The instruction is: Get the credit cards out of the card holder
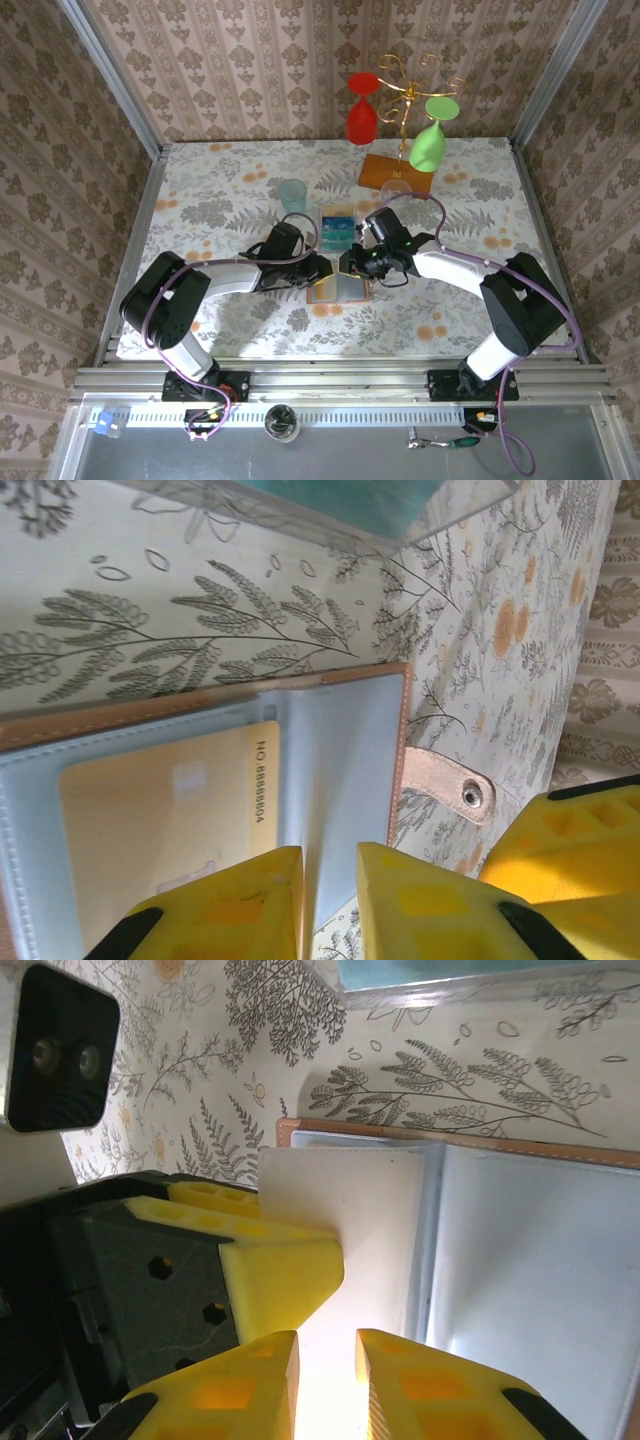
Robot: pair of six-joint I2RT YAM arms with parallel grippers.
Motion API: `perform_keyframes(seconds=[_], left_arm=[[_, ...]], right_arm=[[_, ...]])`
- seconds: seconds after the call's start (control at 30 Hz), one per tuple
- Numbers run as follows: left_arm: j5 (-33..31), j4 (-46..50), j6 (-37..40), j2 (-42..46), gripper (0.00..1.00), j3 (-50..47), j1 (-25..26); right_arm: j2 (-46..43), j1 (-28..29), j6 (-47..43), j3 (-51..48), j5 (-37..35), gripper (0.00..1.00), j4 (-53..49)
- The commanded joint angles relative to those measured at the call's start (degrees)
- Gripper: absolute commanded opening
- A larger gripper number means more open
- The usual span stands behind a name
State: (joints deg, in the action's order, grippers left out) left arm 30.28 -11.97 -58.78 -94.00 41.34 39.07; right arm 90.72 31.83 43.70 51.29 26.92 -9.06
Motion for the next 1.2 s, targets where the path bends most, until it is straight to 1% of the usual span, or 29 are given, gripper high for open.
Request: perform_keyframes(seconds=[0.0, 0.33, 0.73, 0.83, 0.87, 0.93, 1.03, 1.17], left_arm=[[1.25, 1.25, -0.5, 0.25, 0.22, 2.07, 0.62], [1.64, 1.07, -0.78, -2.28, 0.22, 4.77, 1.97], [2.35, 0.32, -1.14, -6.25, 0.3, 8.45, 3.77], [2.4, -0.39, -1.57, -7.6, 0.31, 9.25, 4.26], [2.46, -1.03, -1.89, -7.98, 0.31, 9.33, 4.3], [2.87, -2.52, -2.65, -8.84, 0.31, 9.32, 4.41], [3.44, -4.47, -3.65, -9.71, 0.31, 9.17, 4.41], [3.56, -4.82, -3.71, -9.57, 0.31, 8.89, 4.35]], right_arm=[[-2.51, -0.5, -0.2, 0.1, -2.04, 0.22, -2.76], [-5.68, -1.47, -0.11, -1.19, -3.25, 0.21, -3.71], [-10.53, -3.71, -0.28, -3.89, -4.16, 0.22, -5.43], [-10.56, -4.13, -0.42, -4.43, -4.32, 0.22, -6.2], [-12.49, -4.15, -0.4, -4.68, -4.33, 0.22, -6.36], [-12.97, -4.32, -0.45, -5.02, -4.33, 0.22, -6.53], [-13.18, -4.32, -0.38, -5.45, -4.24, 0.22, -6.54], [-12.81, -4.34, -0.08, -5.67, -3.7, 0.23, -5.85]])
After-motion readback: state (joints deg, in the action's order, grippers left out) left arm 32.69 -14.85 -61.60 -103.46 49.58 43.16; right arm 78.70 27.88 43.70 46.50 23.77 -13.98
